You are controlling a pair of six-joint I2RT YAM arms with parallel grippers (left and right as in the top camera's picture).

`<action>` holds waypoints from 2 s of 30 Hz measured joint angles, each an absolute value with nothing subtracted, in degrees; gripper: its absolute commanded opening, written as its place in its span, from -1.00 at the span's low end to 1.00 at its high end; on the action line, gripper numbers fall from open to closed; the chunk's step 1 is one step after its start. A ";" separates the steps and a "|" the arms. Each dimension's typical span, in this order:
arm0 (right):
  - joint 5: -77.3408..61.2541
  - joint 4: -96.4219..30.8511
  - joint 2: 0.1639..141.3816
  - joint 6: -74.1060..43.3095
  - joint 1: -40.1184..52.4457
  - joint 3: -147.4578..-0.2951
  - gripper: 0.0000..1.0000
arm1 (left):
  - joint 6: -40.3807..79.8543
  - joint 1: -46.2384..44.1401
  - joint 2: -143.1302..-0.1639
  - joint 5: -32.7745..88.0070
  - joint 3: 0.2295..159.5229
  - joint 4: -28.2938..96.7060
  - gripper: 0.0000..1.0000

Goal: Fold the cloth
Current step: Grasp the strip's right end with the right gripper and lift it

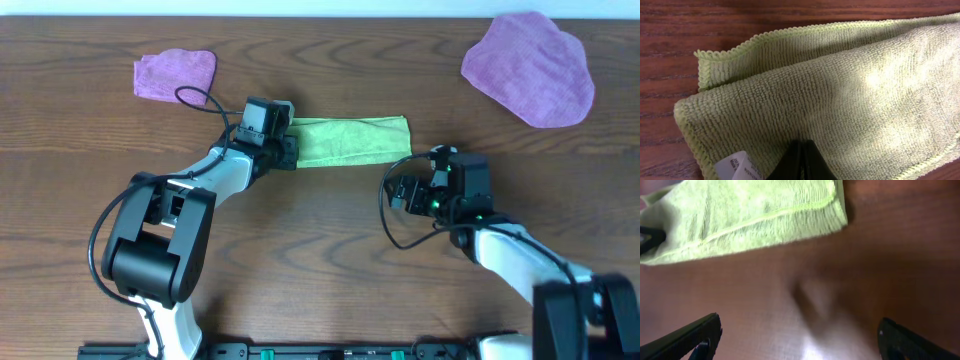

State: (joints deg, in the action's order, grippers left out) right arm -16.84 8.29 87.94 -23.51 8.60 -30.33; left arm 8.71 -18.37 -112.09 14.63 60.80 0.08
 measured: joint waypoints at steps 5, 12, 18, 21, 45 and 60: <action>-16.75 14.94 92.12 -23.73 8.60 -30.81 0.99 | 8.71 -18.37 -112.09 14.66 60.80 0.10 -0.88; -16.71 21.26 95.59 -25.30 8.60 -31.24 0.99 | 8.71 -18.37 -112.09 14.66 60.80 0.10 -0.88; -17.15 26.61 99.31 -29.12 8.58 -32.69 0.98 | 8.71 -18.37 -112.09 14.66 60.80 0.10 -0.88; -17.21 27.70 100.88 -31.38 8.58 -34.04 0.98 | 8.71 -18.37 -112.09 14.66 60.80 0.10 -0.88; -20.58 27.11 103.59 -43.97 8.38 -37.47 0.98 | 8.71 -18.39 -112.09 14.76 60.80 -0.25 -0.88; -22.11 38.52 111.13 -49.34 8.38 -38.41 -0.13 | 8.71 -18.39 -112.09 14.83 60.80 -0.27 -0.88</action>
State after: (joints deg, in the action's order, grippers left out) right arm -22.11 38.52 111.13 -49.34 8.38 -38.41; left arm 8.71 -18.39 -112.09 14.83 60.80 -0.27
